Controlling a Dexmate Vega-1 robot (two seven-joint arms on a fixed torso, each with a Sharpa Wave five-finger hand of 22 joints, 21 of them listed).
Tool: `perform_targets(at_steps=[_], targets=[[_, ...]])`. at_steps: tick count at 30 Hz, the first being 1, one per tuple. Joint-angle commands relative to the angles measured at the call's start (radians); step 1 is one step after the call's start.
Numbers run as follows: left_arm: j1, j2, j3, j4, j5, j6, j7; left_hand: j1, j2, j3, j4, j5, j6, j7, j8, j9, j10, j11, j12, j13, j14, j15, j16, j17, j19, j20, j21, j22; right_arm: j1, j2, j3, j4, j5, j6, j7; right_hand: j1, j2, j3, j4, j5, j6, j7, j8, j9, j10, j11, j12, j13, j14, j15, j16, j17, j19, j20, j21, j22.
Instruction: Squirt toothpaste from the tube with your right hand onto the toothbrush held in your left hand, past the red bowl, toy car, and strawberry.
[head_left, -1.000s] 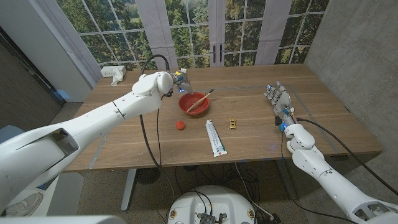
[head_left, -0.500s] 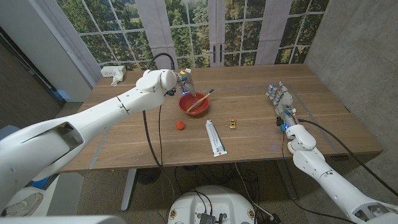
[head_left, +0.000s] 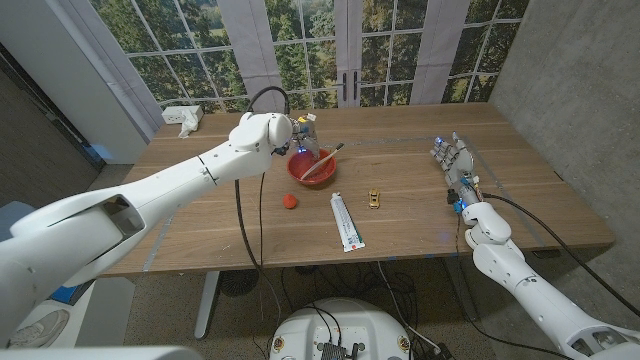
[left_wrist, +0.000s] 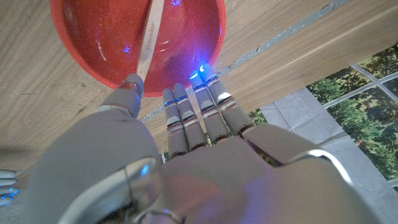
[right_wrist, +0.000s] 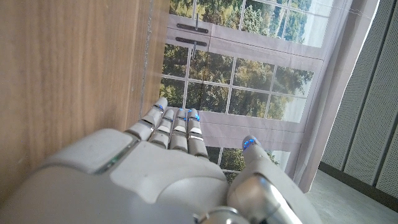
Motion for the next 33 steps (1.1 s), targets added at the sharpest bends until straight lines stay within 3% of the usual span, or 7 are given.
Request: perform_targets(at_steps=[1,20,33], targets=[[0.013,-0.044,0.049,0.018,0.122,0.06,-0.012,0.007,0.001,-0.004,-0.001,0.005,0.013,0.0,-0.004,0.002,0.007,-0.003,0.001,0.005,0.002,-0.152,0.003,0.001,0.009,-0.018,0.008,0.005,0.003,0.002,0.009,0.026,0.016,0.012,0.024,0.012,0.023,0.002,-0.007,0.001,0.008,-0.003,0.003,0.005,0.01,0.0,0.009,0.004,0.01,-0.002,-0.002,-0.001,0.012,-0.002,-0.003,0.004],[0.02,-0.089,0.045,0.081,0.094,0.055,-0.01,0.002,0.013,0.004,0.005,0.007,0.022,0.005,-0.006,0.001,0.027,-0.001,0.004,0.004,0.024,-0.153,-0.008,-0.016,0.036,-0.013,0.02,0.006,0.015,0.003,0.014,0.055,0.018,0.025,0.041,0.012,0.024,0.001,-0.009,0.001,0.011,-0.005,0.004,0.005,0.016,0.001,0.009,0.004,0.015,-0.002,-0.003,-0.002,0.019,0.0,-0.013,0.004],[0.007,-0.123,0.112,0.095,0.206,0.122,-0.024,0.007,0.02,0.012,0.001,0.008,0.027,0.008,-0.01,0.001,0.048,0.0,0.007,0.002,0.052,-0.158,-0.01,-0.027,0.058,-0.015,0.03,0.007,0.021,0.024,0.027,0.105,0.041,0.058,0.068,0.011,0.024,0.0,-0.009,0.001,0.015,-0.007,0.004,0.005,0.023,0.005,0.011,0.004,0.023,0.002,-0.001,-0.002,0.026,0.001,-0.019,0.004]])
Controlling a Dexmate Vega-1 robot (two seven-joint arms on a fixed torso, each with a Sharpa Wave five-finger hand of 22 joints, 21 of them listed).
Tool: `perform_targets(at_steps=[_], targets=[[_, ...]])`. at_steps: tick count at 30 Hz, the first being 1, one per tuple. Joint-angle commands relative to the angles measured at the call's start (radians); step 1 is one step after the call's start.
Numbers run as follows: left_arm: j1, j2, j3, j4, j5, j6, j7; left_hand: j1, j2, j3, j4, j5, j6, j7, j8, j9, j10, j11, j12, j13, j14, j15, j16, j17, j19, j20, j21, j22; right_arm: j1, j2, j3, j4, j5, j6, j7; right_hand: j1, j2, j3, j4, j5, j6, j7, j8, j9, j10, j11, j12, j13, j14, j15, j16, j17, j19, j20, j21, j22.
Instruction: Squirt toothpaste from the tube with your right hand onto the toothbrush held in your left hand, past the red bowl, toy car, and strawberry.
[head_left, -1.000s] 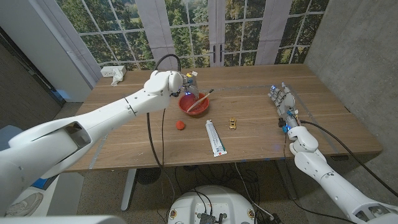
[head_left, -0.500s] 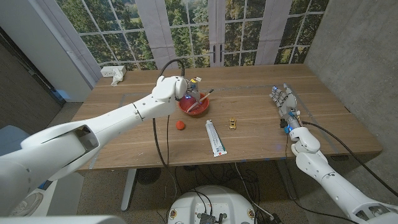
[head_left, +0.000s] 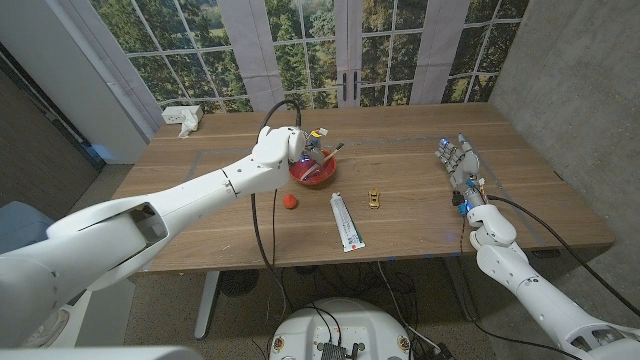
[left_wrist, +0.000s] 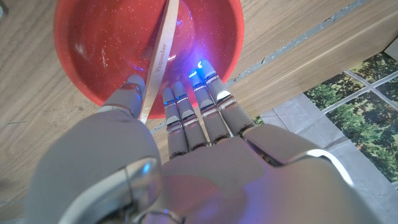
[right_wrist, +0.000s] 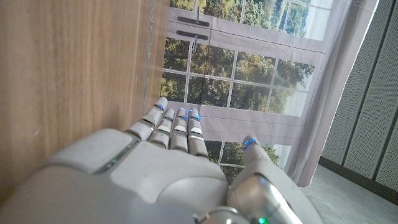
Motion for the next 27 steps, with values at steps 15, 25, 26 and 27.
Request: perform_targets(at_steps=[15,25,26,27], targets=[[-0.016,-0.068,0.052,0.077,0.052,0.036,-0.034,0.007,0.028,0.015,0.004,0.005,0.005,0.003,-0.007,0.001,0.021,0.005,0.006,0.001,0.029,-0.149,-0.007,-0.008,0.019,-0.011,0.01,0.002,0.007,0.013,0.012,0.051,-0.01,0.046,-0.005,0.009,0.024,0.001,-0.006,0.001,0.018,0.001,0.007,0.006,0.023,0.001,0.007,0.004,0.021,0.006,0.001,0.003,0.026,0.005,-0.011,0.005],[-0.019,-0.08,0.044,0.1,0.005,0.035,-0.023,0.016,0.094,0.052,0.011,0.01,0.016,0.018,-0.01,0.002,0.049,0.011,0.009,-0.005,0.066,-0.139,-0.011,-0.017,0.034,0.004,0.02,0.004,0.006,0.003,0.009,0.041,-0.036,0.043,-0.041,0.01,0.024,0.0,-0.007,0.001,0.021,0.002,0.007,0.006,0.025,0.001,0.007,0.005,0.024,0.008,0.001,0.003,0.03,0.006,-0.015,0.005],[-0.02,-0.081,0.046,0.103,0.003,0.036,-0.02,0.021,0.106,0.061,0.01,0.011,0.02,0.021,-0.009,0.002,0.054,0.014,0.009,-0.006,0.067,-0.138,-0.014,-0.019,0.033,0.006,0.02,0.004,0.008,0.001,0.007,0.043,-0.039,0.045,-0.04,0.01,0.024,0.0,-0.007,0.001,0.022,0.002,0.007,0.006,0.024,0.001,0.007,0.005,0.024,0.008,0.001,0.003,0.03,0.006,-0.016,0.005],[-0.02,-0.082,0.048,0.105,0.002,0.037,-0.017,0.022,0.113,0.065,0.01,0.011,0.022,0.022,-0.009,0.002,0.057,0.015,0.009,-0.006,0.073,-0.139,-0.013,-0.02,0.035,0.008,0.022,0.005,0.007,0.002,0.009,0.04,-0.037,0.042,-0.044,0.01,0.024,0.0,-0.007,0.001,0.021,0.002,0.007,0.006,0.025,0.001,0.007,0.005,0.026,0.009,0.002,0.003,0.03,0.007,-0.016,0.005]])
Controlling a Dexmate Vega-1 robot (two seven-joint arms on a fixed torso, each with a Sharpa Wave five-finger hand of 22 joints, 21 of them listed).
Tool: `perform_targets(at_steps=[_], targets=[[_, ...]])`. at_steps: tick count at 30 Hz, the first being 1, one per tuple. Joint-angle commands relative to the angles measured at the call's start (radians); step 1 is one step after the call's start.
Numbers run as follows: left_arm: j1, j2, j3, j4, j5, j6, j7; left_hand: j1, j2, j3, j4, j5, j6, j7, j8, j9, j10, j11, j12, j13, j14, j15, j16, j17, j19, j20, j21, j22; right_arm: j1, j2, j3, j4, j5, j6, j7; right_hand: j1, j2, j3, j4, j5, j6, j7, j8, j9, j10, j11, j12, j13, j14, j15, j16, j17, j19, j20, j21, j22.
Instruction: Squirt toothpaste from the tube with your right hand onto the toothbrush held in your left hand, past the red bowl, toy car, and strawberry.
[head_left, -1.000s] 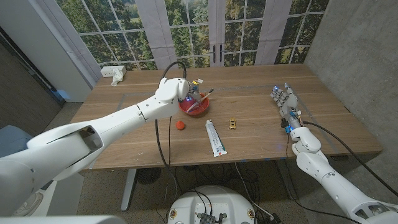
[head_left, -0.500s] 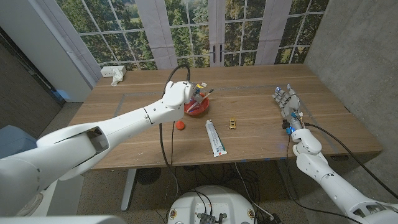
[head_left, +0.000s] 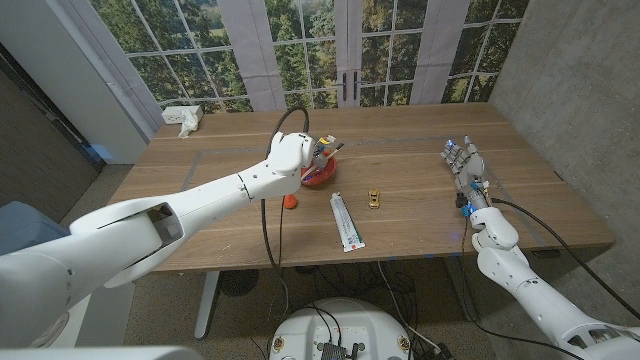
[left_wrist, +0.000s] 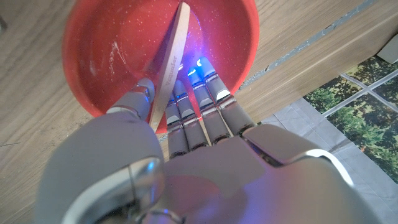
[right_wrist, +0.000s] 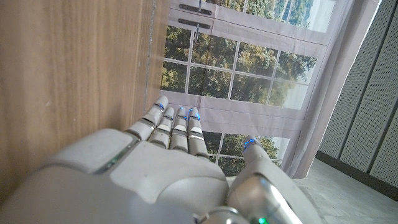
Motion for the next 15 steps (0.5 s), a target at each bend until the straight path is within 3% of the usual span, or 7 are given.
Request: perform_targets(at_steps=[1,8,15], targets=[[-0.004,-0.019,-0.003,0.035,-0.055,-0.005,0.016,0.006,0.032,0.023,-0.001,0.007,0.015,0.014,0.0,0.002,0.021,0.001,0.01,0.0,0.023,-0.133,-0.005,-0.002,0.013,0.007,0.008,0.005,0.0,-0.011,-0.004,-0.009,-0.028,0.0,-0.035,0.01,0.024,0.0,-0.008,0.001,0.011,0.001,0.007,0.006,0.011,-0.002,0.007,0.005,0.008,0.002,0.002,0.002,0.014,0.001,-0.001,0.005],[0.018,-0.023,-0.053,0.052,-0.153,-0.026,0.079,0.045,0.075,0.078,-0.008,0.011,0.111,0.03,0.025,0.006,0.147,-0.025,0.05,0.003,0.12,-0.153,0.026,0.014,0.041,0.008,0.036,0.014,0.001,-0.015,-0.006,-0.015,-0.036,-0.004,-0.047,0.01,0.024,0.0,-0.008,0.001,0.011,0.001,0.007,0.006,0.012,-0.003,0.006,0.005,0.008,0.003,0.001,0.002,0.016,0.001,-0.002,0.005],[0.035,-0.022,-0.064,0.04,-0.178,0.007,0.168,0.119,0.085,0.134,-0.003,0.008,0.163,0.026,0.044,0.03,0.246,-0.054,0.092,0.03,0.215,-0.166,0.089,0.072,0.077,-0.018,0.09,0.035,0.008,-0.017,-0.009,-0.014,-0.04,-0.011,-0.053,0.011,0.025,0.0,-0.009,0.001,0.012,0.002,0.007,0.006,0.012,-0.001,0.006,0.005,0.008,0.001,0.001,0.002,0.018,0.002,-0.005,0.005]])
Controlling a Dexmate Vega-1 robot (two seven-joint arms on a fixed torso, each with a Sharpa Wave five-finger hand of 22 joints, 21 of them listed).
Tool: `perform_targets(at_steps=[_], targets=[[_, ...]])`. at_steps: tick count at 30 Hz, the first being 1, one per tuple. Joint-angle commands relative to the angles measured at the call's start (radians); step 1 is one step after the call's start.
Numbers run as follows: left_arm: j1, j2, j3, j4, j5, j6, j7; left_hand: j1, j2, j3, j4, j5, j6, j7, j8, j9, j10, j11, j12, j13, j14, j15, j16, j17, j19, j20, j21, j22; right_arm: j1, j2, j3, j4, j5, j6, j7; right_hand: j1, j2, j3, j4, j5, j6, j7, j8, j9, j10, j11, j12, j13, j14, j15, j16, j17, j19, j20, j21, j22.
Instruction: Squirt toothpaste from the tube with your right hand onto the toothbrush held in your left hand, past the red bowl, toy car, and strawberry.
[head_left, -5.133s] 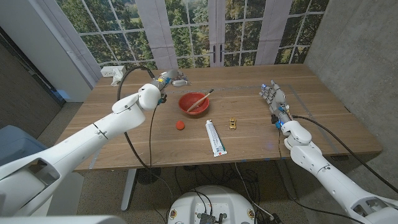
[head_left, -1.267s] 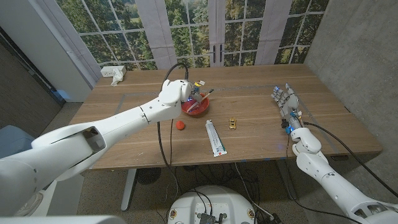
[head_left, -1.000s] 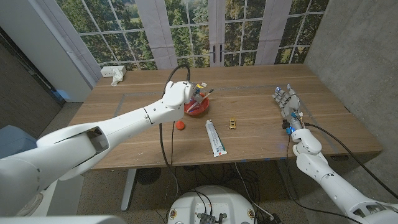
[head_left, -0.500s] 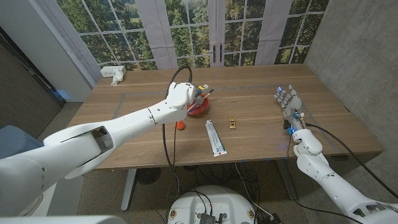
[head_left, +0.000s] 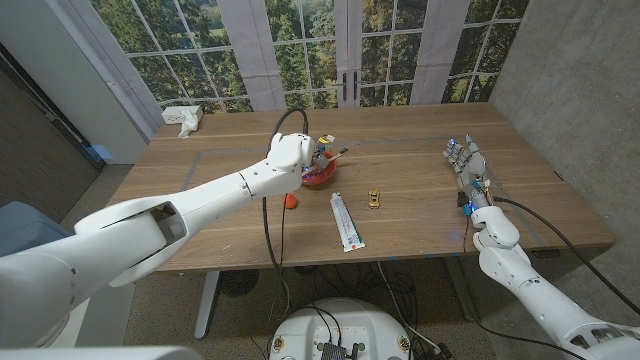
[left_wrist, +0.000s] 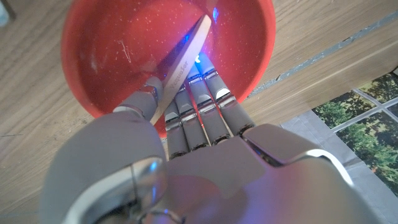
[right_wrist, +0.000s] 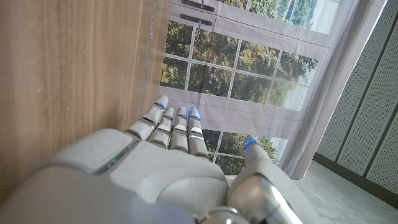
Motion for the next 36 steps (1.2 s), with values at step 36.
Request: perform_targets(at_steps=[36], targets=[[0.161,0.021,-0.24,-0.05,-0.414,-0.095,0.477,0.157,0.003,0.028,0.022,0.0,0.091,0.021,0.104,0.156,0.258,-0.08,0.186,0.25,0.229,-0.126,0.198,0.26,0.046,-0.061,0.279,0.147,0.031,-0.007,-0.016,-0.005,-0.037,-0.025,-0.046,0.017,0.02,0.004,-0.014,0.001,0.012,0.007,0.005,0.001,0.007,0.008,0.003,0.006,0.01,0.004,-0.004,-0.001,0.012,0.001,-0.02,0.005]])
